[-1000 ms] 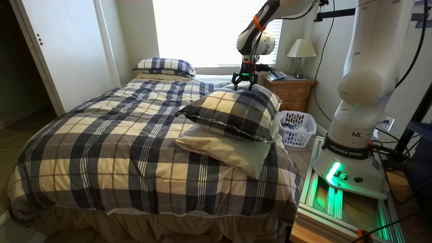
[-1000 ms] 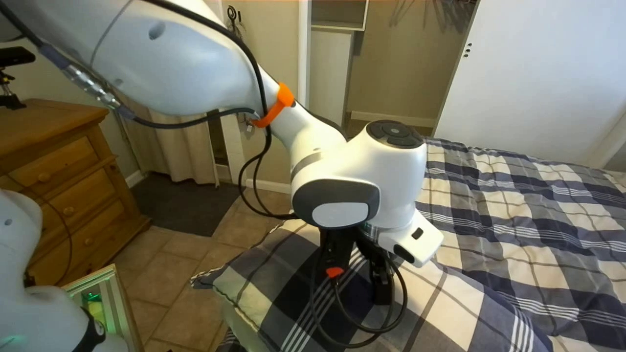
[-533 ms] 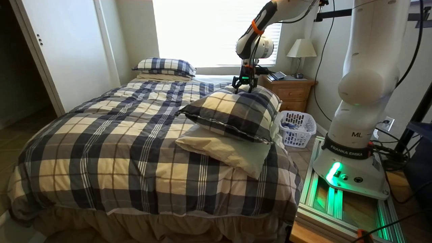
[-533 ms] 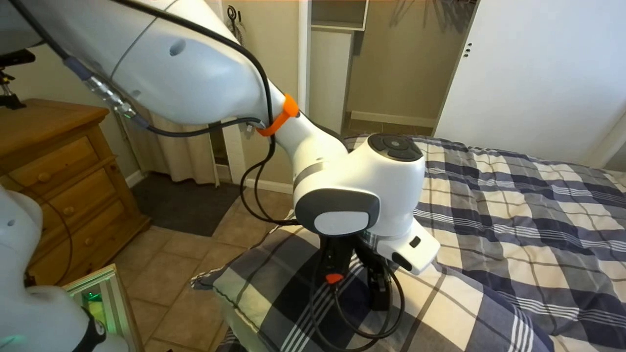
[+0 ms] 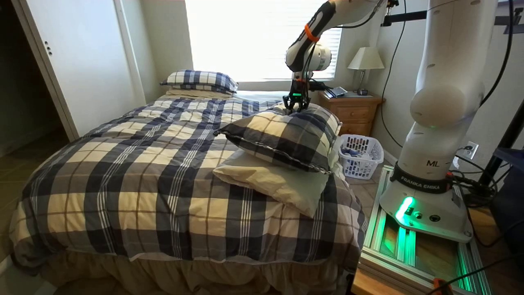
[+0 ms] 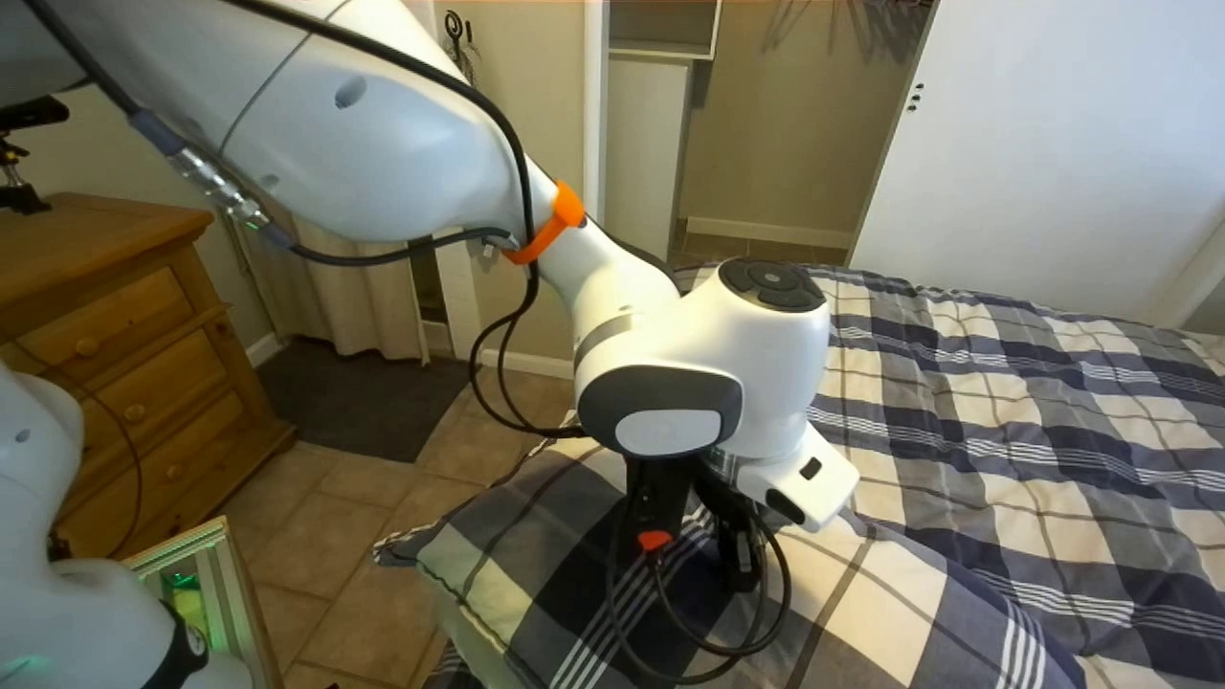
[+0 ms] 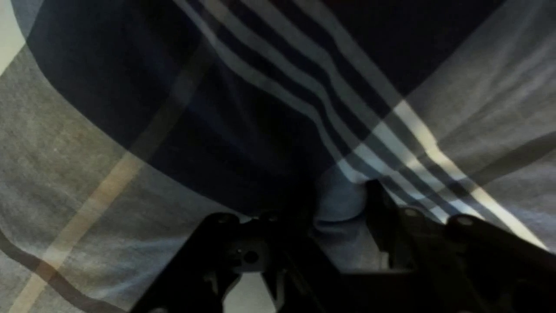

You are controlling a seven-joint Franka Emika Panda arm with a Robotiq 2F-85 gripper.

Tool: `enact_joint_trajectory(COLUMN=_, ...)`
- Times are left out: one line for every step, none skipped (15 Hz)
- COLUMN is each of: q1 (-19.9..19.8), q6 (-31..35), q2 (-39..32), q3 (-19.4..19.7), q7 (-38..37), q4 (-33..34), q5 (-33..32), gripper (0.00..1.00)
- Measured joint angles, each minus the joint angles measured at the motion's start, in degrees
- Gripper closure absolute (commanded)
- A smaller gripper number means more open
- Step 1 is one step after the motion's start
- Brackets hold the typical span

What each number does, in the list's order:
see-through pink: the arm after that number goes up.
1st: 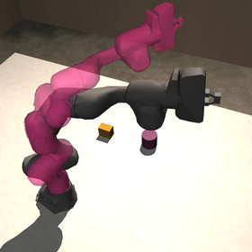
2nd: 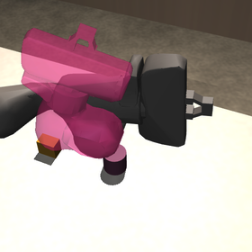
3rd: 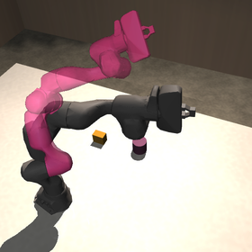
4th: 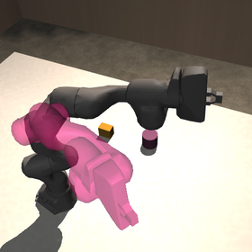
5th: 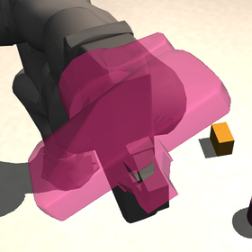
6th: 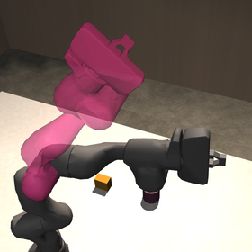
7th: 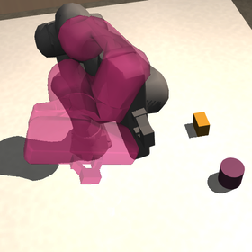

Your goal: Remove the checkered pillow from the top of the white pillow.

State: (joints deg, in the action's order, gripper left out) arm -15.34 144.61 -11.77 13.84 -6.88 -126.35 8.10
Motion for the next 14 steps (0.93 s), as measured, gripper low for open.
enact_joint_trajectory(q1=0.0, q6=0.0, q2=0.0, q3=-0.1, q7=0.0, q4=0.0, q5=0.0, gripper=0.99)
enact_joint_trajectory(q1=0.0, q6=0.0, q2=0.0, q3=-0.1, q7=0.0, q4=0.0, q5=0.0, gripper=1.00)
enact_joint_trajectory(q1=0.0, q6=0.0, q2=0.0, q3=-0.1, q7=0.0, q4=0.1, q5=0.0, gripper=1.00)
enact_joint_trajectory(q1=0.0, q6=0.0, q2=0.0, q3=-0.1, q7=0.0, q4=0.1, q5=0.0, gripper=0.98)
enact_joint_trajectory(q1=0.0, q6=0.0, q2=0.0, q3=-0.1, q7=0.0, q4=0.2, q5=0.0, gripper=0.98)
enact_joint_trajectory(q1=0.0, q6=0.0, q2=0.1, q3=-0.1, q7=0.0, q4=0.3, q5=0.0, gripper=0.98)
enact_joint_trajectory(q1=0.0, q6=0.0, q2=0.3, q3=-0.1, q7=0.0, q4=0.3, q5=-0.2, gripper=0.98)
enact_joint_trajectory(q1=0.0, q6=0.0, q2=0.6, q3=-0.1, q7=0.0, q4=0.3, q5=-0.2, gripper=0.98)
enact_joint_trajectory(q1=0.0, q6=-0.2, q2=0.9, q3=-0.1, q7=0.0, q4=0.4, q5=-0.2, gripper=0.98)
enact_joint_trajectory(q1=0.0, q6=-0.6, q2=1.4, q3=-0.1, q7=0.0, q4=0.4, q5=-0.2, gripper=0.98)
enact_joint_trajectory(q1=0.0, q6=-1.0, q2=2.1, q3=-0.1, q7=0.0, q4=0.4, q5=-0.2, gripper=0.98)
enact_joint_trajectory(q1=0.0, q6=-1.5, q2=3.1, q3=-0.1, q7=0.0, q4=0.4, q5=-0.2, gripper=0.98)
enact_joint_trajectory(q1=0.0, q6=-2.0, q2=4.2, q3=-0.1, q7=0.0, q4=0.5, q5=-0.3, gripper=0.98)
enact_joint_trajectory(q1=0.0, q6=-2.9, q2=5.6, q3=0.0, q7=0.0, q4=0.5, q5=-0.4, gripper=0.98)
